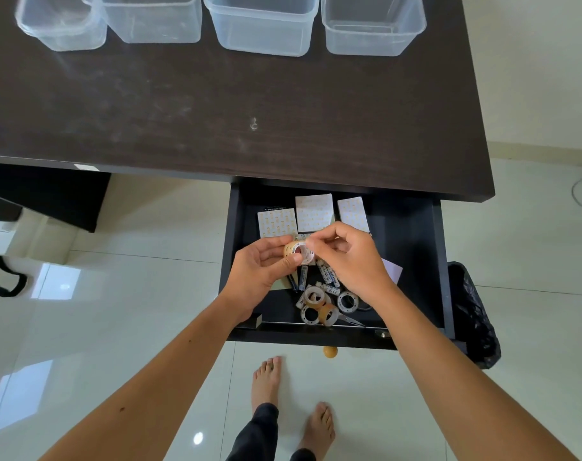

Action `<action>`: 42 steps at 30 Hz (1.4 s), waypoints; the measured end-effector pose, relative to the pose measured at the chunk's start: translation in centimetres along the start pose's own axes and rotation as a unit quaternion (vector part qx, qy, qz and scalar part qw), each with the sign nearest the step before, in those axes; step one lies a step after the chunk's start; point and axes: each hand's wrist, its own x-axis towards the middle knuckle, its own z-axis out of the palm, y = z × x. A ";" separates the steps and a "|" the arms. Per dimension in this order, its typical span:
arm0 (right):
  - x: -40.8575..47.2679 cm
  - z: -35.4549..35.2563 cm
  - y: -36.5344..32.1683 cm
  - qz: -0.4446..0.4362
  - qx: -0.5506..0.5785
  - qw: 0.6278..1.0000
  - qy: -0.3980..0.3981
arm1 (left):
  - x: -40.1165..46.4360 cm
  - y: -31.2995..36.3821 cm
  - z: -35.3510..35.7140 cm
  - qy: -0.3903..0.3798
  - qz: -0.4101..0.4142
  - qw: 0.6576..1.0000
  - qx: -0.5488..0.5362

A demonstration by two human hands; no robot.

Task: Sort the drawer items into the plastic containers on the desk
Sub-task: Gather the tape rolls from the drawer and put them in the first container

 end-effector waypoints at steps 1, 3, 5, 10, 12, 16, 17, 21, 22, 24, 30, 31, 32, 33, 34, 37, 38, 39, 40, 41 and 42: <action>-0.1 -0.4 0.1 0.006 0.003 1.000 0.002 | 0.0 0.0 -0.1 0.002 -0.002 1.000 0.004; -0.3 -1.5 0.7 0.021 -0.027 0.999 -0.005 | -0.1 0.0 -0.2 0.006 -0.006 1.000 -0.001; -0.5 -2.4 1.6 0.043 -0.103 0.993 -0.048 | -0.1 -0.1 -0.3 0.011 -0.012 1.000 -0.017; -1.0 -2.0 3.3 0.054 -0.250 0.953 -0.165 | 0.1 0.0 0.0 0.012 -0.026 0.999 -0.046; -1.1 -1.4 3.8 0.049 -0.284 0.940 -0.183 | 0.2 0.1 0.0 0.015 -0.029 0.998 -0.046; -1.1 -1.2 4.0 0.051 -0.274 0.942 -0.186 | 0.4 0.1 -0.2 0.011 -0.030 0.999 -0.042; -1.2 -1.2 4.0 0.056 -0.267 0.945 -0.181 | 0.4 0.1 -0.3 0.010 -0.030 0.999 -0.038; -1.4 -1.8 3.1 0.072 -0.182 0.972 -0.133 | 0.2 -0.1 -0.3 0.011 -0.033 0.999 -0.030; -1.4 -2.2 2.6 0.069 -0.149 0.980 -0.114 | 0.2 -0.1 -0.2 0.011 -0.033 0.999 -0.028; -1.2 -2.9 1.2 0.060 -0.071 0.992 -0.081 | 0.2 -0.2 -0.2 0.012 -0.032 0.999 -0.022; -0.5 -3.3 -1.0 0.036 0.018 0.998 -0.040 | 0.0 -0.2 -0.1 0.009 -0.027 0.999 -0.014; -0.4 -3.2 -1.0 0.033 0.015 0.999 -0.038 | 0.0 -0.1 -0.1 0.006 -0.025 1.000 -0.013; -0.3 -3.0 -1.1 0.032 0.014 0.999 -0.035 | 0.0 -0.1 -0.1 0.003 -0.023 1.000 -0.013; -0.3 -2.8 -1.1 0.031 0.013 0.999 -0.033 | -0.1 -0.1 -0.1 -0.001 -0.021 1.000 -0.014; -0.2 -2.6 -1.1 0.032 0.008 0.999 -0.031 | -0.1 0.0 0.0 -0.004 -0.018 1.000 -0.013; -0.1 -1.9 -0.9 0.029 -0.026 0.999 -0.027 | -0.2 0.0 0.1 -0.009 -0.009 1.000 -0.010; -0.1 -1.7 -0.9 0.026 -0.031 0.999 -0.027 | -0.2 0.0 0.1 -0.010 -0.007 1.000 -0.012; -0.1 -1.5 -0.9 0.024 -0.031 0.999 -0.025 | -0.3 0.0 0.1 -0.009 -0.006 1.000 -0.015; -0.2 -1.3 -1.0 0.023 -0.029 0.999 -0.022 | -0.3 -0.1 0.1 -0.008 -0.004 1.000 -0.018; -0.2 -1.3 -1.0 0.022 -0.027 0.999 -0.020 | -0.3 -0.1 0.0 -0.007 -0.002 1.000 -0.019; -0.3 -1.2 -1.1 0.021 -0.023 0.999 -0.018 | -0.4 -0.2 0.0 -0.004 0.001 1.000 -0.018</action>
